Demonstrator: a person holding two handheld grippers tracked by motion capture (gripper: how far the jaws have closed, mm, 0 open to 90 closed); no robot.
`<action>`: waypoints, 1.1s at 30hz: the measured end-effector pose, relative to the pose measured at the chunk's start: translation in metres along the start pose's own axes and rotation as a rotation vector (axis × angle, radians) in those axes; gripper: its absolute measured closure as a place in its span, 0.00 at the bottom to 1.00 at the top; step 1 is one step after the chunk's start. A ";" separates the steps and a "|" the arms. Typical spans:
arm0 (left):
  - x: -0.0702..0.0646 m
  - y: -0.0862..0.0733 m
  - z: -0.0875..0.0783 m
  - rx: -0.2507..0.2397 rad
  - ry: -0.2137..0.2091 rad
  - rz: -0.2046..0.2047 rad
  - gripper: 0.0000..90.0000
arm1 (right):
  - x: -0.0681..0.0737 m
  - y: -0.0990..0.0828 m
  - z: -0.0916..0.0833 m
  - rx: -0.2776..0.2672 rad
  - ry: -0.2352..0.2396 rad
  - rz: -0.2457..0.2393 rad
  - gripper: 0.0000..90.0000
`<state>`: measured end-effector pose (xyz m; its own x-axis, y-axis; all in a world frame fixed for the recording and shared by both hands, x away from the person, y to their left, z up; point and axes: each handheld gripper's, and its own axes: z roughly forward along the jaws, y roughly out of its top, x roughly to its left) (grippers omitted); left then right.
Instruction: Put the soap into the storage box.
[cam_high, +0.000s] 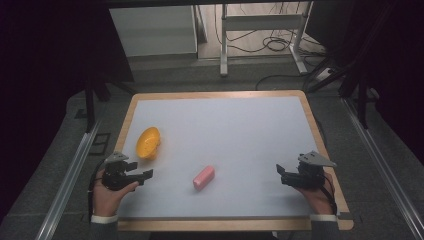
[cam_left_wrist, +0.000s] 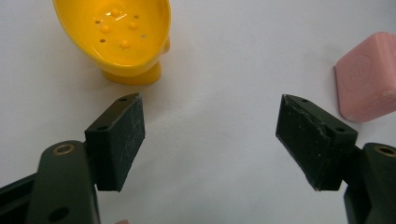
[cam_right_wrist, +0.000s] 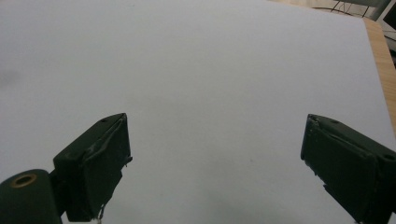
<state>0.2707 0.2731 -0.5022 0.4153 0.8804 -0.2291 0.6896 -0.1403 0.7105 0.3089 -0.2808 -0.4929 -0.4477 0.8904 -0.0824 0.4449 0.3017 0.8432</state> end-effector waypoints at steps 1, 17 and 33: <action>0.000 0.000 0.001 0.004 0.000 0.001 0.27 | -0.002 -0.001 0.000 0.002 -0.003 0.002 0.10; -0.013 0.006 -0.001 0.004 -0.003 0.026 0.29 | -0.008 -0.005 -0.004 0.037 -0.003 0.055 0.12; -0.032 0.027 -0.006 0.015 -0.045 0.047 0.29 | -0.011 -0.009 -0.007 0.045 -0.014 0.047 0.12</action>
<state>0.2727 0.2441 -0.4722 0.4733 0.8515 -0.2258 0.6775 -0.1880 0.7111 0.3040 -0.2961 -0.4961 -0.4149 0.9084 -0.0511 0.4993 0.2743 0.8219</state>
